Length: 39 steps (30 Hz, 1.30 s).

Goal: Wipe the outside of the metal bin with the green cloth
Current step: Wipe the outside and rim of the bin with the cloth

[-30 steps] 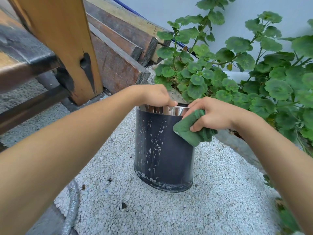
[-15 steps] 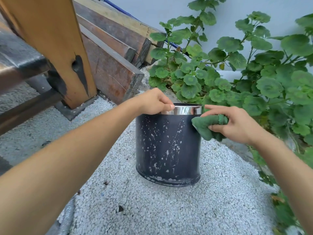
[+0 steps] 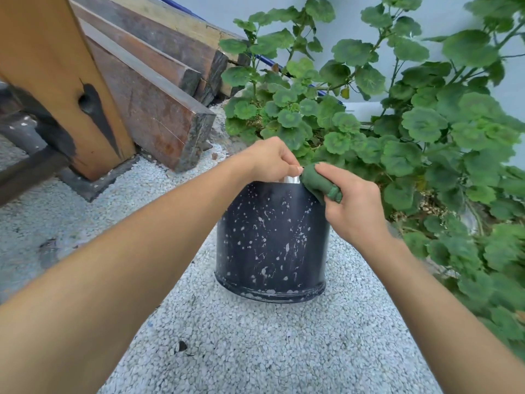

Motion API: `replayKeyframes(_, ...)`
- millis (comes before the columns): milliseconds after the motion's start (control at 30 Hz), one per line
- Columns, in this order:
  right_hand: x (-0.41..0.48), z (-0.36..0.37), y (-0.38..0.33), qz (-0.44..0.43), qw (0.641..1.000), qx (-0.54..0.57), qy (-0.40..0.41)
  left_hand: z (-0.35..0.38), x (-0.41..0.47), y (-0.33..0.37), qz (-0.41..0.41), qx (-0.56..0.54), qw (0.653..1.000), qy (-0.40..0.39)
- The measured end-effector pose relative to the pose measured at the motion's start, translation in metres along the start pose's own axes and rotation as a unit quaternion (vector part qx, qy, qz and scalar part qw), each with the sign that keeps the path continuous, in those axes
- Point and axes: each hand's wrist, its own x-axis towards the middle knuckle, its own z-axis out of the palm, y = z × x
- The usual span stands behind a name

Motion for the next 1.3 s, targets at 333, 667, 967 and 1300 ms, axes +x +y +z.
replayKeyframes(333, -0.076, 0.028, 0.012, -0.001, 0.998, 0.029, -0.053, -0.005, 0.005, -0.003, -0.018, -0.014, 1.000, 0.001)
replayKeyframes(667, -0.160, 0.029, 0.013, 0.018, 0.987, 0.024, -0.160, -0.008, 0.002, 0.000, -0.024, -0.014, 0.999, -0.014)
replayKeyframes(967, -0.196, 0.038, 0.012, 0.017, 0.976, 0.002, -0.216, -0.020, -0.008, -0.015, -0.010, 0.011, 0.995, -0.097)
replayKeyframes(1300, -0.117, 0.014, -0.017, 0.039, 0.989, 0.079, -0.117, -0.041, -0.024, -0.049, -0.004, -0.009, 0.999, -0.052)
